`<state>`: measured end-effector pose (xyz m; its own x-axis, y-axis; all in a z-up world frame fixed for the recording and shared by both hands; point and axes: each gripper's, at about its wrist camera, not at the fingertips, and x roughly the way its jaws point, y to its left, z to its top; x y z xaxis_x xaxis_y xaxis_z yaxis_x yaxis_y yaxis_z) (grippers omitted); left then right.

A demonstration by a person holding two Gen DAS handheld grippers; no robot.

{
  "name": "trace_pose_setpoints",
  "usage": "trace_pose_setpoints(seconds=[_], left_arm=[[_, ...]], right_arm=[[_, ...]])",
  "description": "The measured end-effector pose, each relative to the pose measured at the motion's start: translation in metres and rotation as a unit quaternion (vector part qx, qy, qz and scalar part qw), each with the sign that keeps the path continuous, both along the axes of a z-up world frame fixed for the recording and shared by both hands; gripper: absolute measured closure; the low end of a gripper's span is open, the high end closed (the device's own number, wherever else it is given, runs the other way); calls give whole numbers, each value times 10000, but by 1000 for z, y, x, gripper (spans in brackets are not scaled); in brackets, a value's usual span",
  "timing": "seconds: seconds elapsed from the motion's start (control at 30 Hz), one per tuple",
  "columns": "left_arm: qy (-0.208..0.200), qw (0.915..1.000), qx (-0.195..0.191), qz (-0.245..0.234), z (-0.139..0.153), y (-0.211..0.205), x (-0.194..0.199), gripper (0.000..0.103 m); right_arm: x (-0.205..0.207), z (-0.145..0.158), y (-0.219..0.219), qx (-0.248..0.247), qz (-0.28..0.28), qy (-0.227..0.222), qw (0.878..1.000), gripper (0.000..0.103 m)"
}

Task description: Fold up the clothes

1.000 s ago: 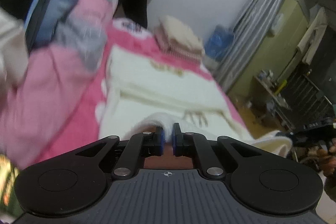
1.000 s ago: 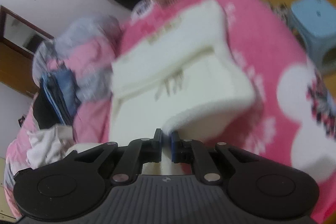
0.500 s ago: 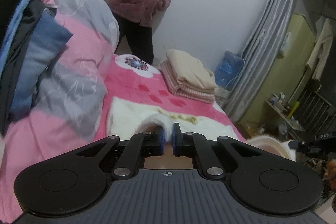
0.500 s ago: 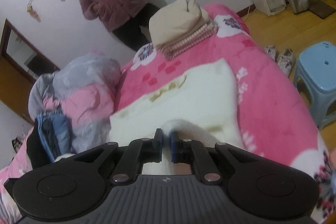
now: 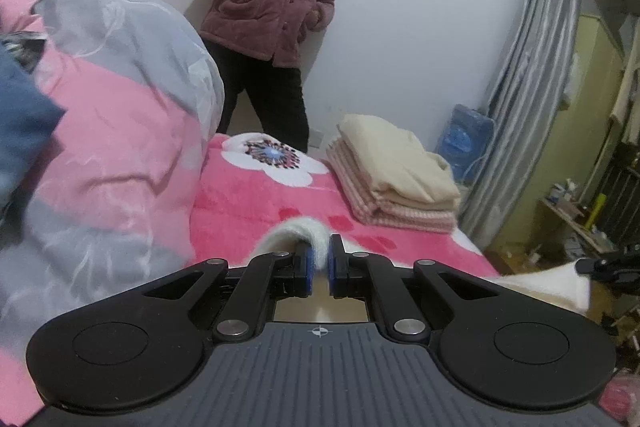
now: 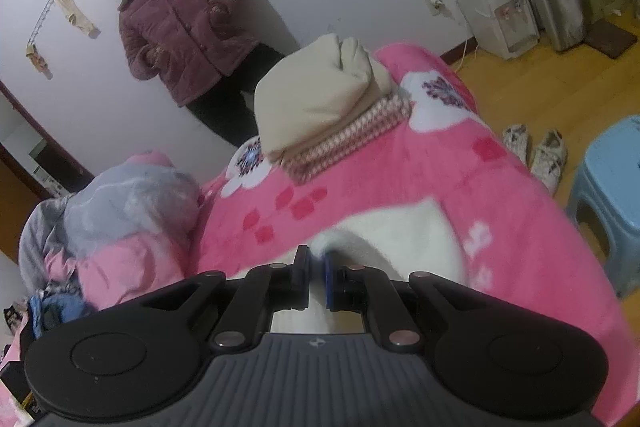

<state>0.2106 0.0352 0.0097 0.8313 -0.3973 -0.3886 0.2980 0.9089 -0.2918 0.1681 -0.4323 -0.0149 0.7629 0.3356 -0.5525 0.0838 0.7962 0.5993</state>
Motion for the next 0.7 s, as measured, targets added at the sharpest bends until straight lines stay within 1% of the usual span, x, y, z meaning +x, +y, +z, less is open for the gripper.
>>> trace_pose_setpoints(seconds=[0.07,0.13,0.23,0.33,0.4,0.43,0.47,0.5,0.57,0.63,0.67,0.7], left_arm=[[39,9999,89,45,-5,-5,19,98],[182,9996,170,93,-17,-11,37,98],[380,9986,339,164,-38,-19,58,98],[589,9971,432,230,-56,-23,73,98],[873,9951,386,265,-68,-22,85,97],[1075,9934,317,250,-75,-21,92,97],[1171,9923,328,215,-79,-20,96,95],[1181,9920,404,163,-82,-20,99,94],[1205,9914,501,82,-88,-20,102,91],[1287,9913,273,100,-89,-13,104,89],[1335,9909,81,133,-89,-9,105,88],[1400,9897,-224,189,-90,-3,106,86]], right_arm=[[18,-6,0,1,-38,-36,10000,96],[36,-17,2,-48,-95,6,9999,96],[58,-41,2,-43,-196,203,9996,96],[74,-68,-4,147,-303,429,9985,96],[84,-84,-10,394,-365,588,9968,96],[88,-93,-15,593,-438,707,9948,96],[92,-105,-21,892,-529,847,9910,94],[95,-115,-27,1188,-583,947,9867,93],[95,-131,-35,1653,-641,993,9791,90],[91,-142,-42,2051,-655,900,9724,88],[89,-146,-46,2244,-666,833,9686,84],[85,-148,-49,2398,-697,747,9654,78]])
